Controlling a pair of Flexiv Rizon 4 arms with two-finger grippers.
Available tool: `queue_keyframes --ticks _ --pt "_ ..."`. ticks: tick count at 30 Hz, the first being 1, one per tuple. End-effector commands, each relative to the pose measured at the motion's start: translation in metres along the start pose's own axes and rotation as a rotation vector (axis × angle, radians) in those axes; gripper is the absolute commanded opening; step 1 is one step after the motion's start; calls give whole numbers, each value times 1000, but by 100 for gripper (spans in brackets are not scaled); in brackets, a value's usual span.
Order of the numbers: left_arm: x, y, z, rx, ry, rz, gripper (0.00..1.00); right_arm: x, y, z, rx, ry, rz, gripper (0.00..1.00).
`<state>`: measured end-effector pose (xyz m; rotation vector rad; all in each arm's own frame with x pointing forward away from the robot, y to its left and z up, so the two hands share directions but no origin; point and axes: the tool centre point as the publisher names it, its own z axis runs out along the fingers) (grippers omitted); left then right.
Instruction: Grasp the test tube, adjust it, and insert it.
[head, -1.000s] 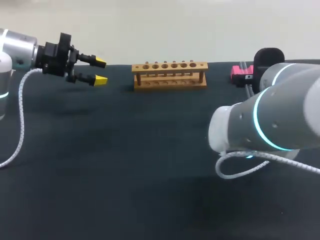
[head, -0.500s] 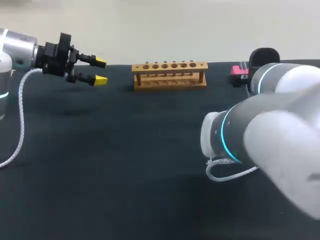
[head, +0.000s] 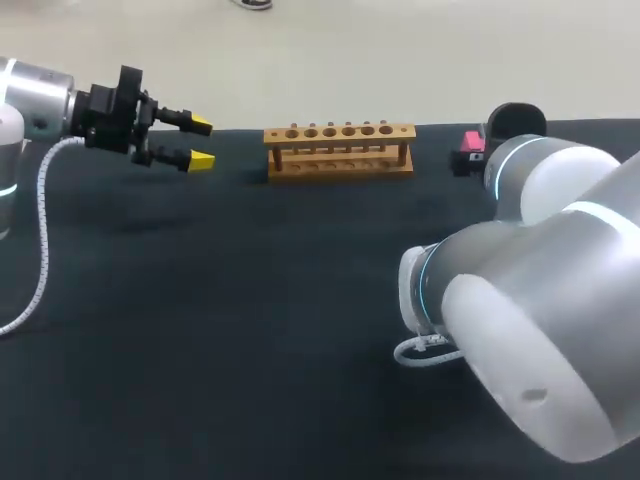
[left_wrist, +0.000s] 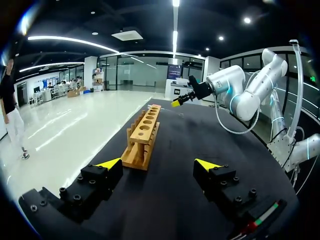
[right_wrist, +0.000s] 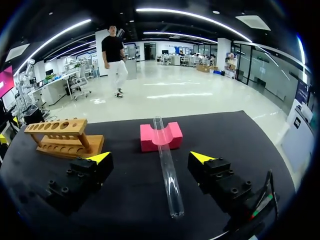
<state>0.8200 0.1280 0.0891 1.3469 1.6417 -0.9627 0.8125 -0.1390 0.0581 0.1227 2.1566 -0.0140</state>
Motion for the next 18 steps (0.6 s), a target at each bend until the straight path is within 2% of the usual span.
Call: queue_keyframes --ticks 1,8,18 --pt "1 1 0 1 -3 3 100 2 -8 6 -147 -8 1 100" --pt "1 1 0 1 -3 3 100 7 -17 10 -204 -1 -5 100" --pt "1 1 0 1 -3 3 100 10 -25 12 -220 3 -13 100"
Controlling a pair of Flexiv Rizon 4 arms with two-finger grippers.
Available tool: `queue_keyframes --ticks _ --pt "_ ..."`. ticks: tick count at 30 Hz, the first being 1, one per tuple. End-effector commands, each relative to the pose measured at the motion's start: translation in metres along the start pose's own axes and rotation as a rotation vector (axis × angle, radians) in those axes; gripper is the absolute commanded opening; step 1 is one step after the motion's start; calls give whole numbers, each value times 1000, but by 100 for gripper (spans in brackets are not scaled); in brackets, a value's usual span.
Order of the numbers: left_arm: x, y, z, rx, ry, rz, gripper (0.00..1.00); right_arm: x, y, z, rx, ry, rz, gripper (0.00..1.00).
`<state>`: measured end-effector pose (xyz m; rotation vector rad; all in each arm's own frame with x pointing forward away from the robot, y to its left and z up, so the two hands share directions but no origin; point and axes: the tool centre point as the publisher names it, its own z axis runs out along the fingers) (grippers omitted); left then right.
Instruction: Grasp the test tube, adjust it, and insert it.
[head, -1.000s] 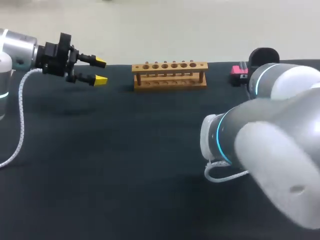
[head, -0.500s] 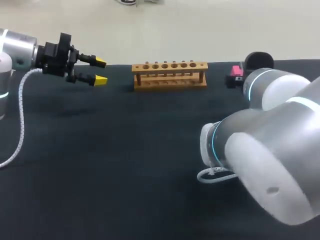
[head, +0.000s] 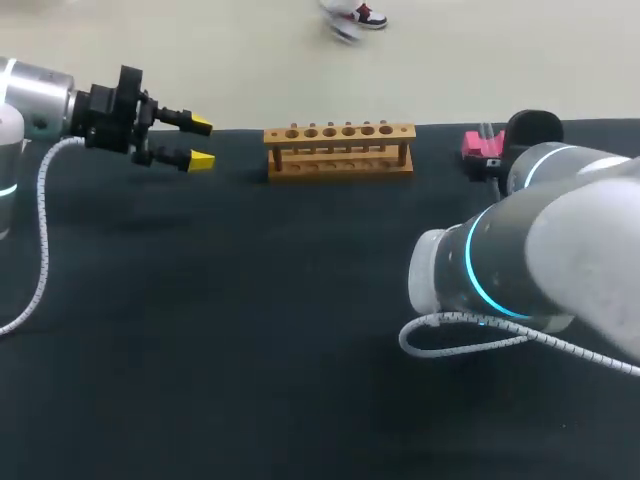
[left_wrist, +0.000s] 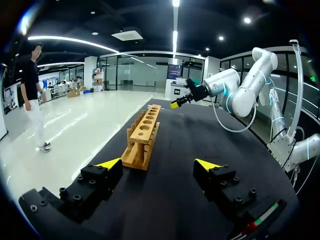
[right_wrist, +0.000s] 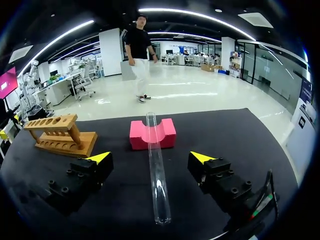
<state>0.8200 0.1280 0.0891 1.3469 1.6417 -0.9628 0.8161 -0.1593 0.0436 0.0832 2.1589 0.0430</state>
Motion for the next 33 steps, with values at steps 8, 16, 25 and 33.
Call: queue_keyframes --ticks 8,16,25,33 --pt "1 1 0 1 -3 3 100 6 -7 11 -139 24 -26 100" --pt "1 1 0 1 -3 3 100 6 -10 23 -111 33 -19 100" --pt "1 1 0 1 -3 3 100 8 -8 38 -89 53 -38 100" --pt "1 1 0 1 -3 3 100 7 -8 49 -75 65 -59 100"
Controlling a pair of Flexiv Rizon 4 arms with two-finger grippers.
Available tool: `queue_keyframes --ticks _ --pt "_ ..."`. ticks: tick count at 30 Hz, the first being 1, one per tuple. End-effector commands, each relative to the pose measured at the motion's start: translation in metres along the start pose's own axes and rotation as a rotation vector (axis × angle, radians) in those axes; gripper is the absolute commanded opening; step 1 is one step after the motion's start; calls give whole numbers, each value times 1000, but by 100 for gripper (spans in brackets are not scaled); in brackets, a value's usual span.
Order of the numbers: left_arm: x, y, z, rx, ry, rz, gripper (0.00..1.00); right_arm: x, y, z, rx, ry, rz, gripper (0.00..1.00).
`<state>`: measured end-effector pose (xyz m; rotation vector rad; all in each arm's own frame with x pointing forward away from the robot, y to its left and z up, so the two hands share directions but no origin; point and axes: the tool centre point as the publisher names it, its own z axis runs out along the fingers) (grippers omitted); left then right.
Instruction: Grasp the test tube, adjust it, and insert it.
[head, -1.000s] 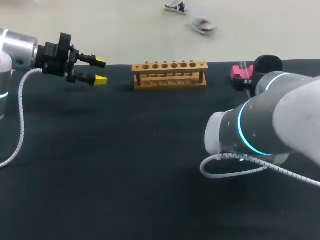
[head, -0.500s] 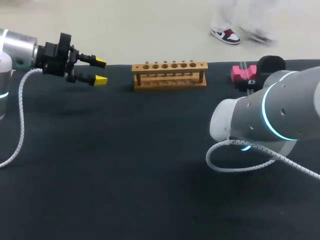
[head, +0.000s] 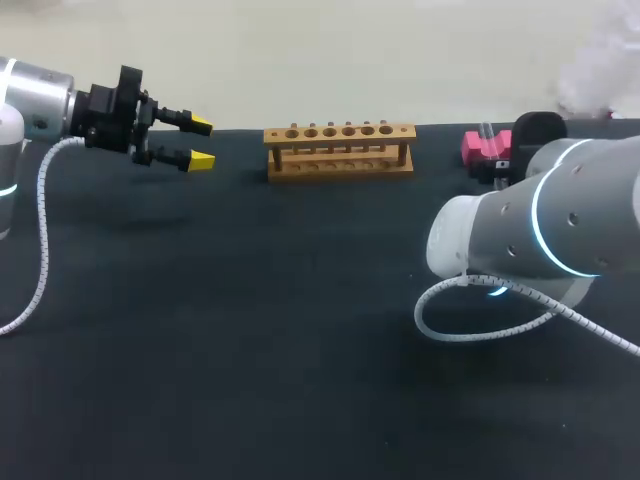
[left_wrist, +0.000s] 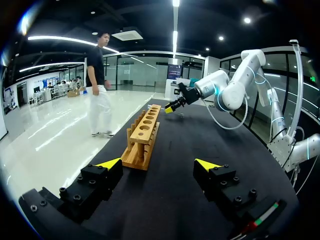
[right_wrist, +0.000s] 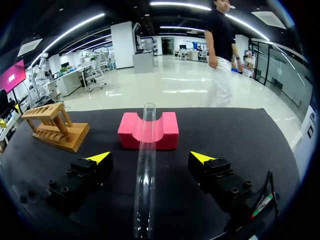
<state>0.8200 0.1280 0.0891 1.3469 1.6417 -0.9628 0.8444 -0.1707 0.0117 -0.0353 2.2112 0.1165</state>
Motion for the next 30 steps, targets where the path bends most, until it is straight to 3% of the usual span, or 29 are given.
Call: queue_keyframes --ticks 1,6,11,13,17,18,19,30 --pt "1 1 0 1 -3 3 100 -4 3 9 21 10 -1 100" --pt "1 1 0 1 -3 3 100 -3 6 13 21 21 -4 100" --pt "1 1 0 1 -3 3 100 -2 7 16 22 33 -3 84" --pt "1 1 0 1 -3 3 100 -1 6 18 25 38 -2 71" --pt "1 1 0 1 -3 3 100 -1 6 20 25 46 8 64" --pt "1 1 0 1 -3 3 100 0 6 21 26 47 8 51" --pt "1 1 0 1 -3 3 100 0 6 21 27 49 9 49" --pt "1 1 0 1 -3 3 100 1 7 25 36 70 14 45"
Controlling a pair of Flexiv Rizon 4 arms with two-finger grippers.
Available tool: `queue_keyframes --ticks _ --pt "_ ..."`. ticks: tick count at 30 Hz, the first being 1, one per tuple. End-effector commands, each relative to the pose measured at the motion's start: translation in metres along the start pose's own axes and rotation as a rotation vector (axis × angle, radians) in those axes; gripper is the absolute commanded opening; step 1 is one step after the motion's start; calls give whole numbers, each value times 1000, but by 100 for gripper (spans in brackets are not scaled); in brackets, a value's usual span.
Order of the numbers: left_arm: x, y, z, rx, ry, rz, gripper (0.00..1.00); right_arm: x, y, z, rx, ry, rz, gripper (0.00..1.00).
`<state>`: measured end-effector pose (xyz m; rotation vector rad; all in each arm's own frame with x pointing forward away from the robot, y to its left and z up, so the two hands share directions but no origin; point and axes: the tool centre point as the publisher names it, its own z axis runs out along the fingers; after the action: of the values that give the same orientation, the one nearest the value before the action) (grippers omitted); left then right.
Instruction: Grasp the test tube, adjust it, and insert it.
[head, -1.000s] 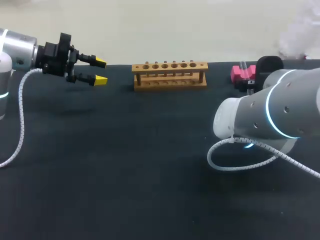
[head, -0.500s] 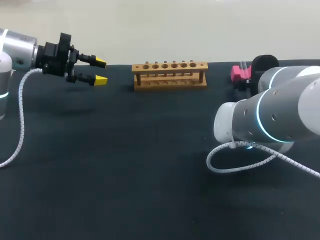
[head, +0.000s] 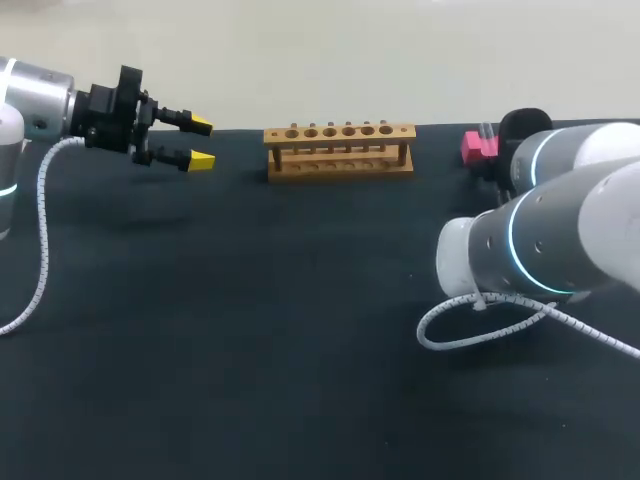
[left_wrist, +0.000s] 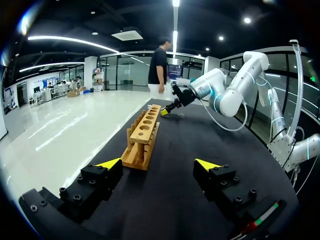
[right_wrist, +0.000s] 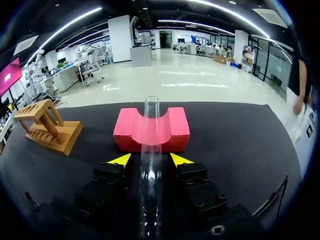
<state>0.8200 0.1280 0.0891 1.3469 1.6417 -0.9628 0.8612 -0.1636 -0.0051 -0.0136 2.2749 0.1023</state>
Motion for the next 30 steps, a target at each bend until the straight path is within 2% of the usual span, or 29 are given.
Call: queue_keyframes --ticks 1,6,9,11,13,17,18,19,24,30 --pt "1 1 0 1 -3 3 100 -2 3 0 17 8 1 44" --pt "1 1 0 1 -3 3 100 0 3 0 28 13 7 37" --pt "1 1 0 1 -3 3 100 0 4 0 34 15 11 27" --pt "1 1 0 1 -3 3 100 1 4 0 42 16 11 15" --pt "1 1 0 1 -3 3 100 1 4 0 48 17 13 9" --pt "1 1 0 1 -3 3 100 0 5 -1 55 17 17 8" --pt "1 1 0 1 -3 3 100 0 5 -1 58 17 18 2" --pt "1 1 0 1 -3 3 100 0 6 -1 63 18 20 0" --pt "1 1 0 1 -3 3 100 -1 7 -2 77 15 26 0" --pt "1 1 0 1 -3 3 100 -7 8 -15 109 4 42 0"
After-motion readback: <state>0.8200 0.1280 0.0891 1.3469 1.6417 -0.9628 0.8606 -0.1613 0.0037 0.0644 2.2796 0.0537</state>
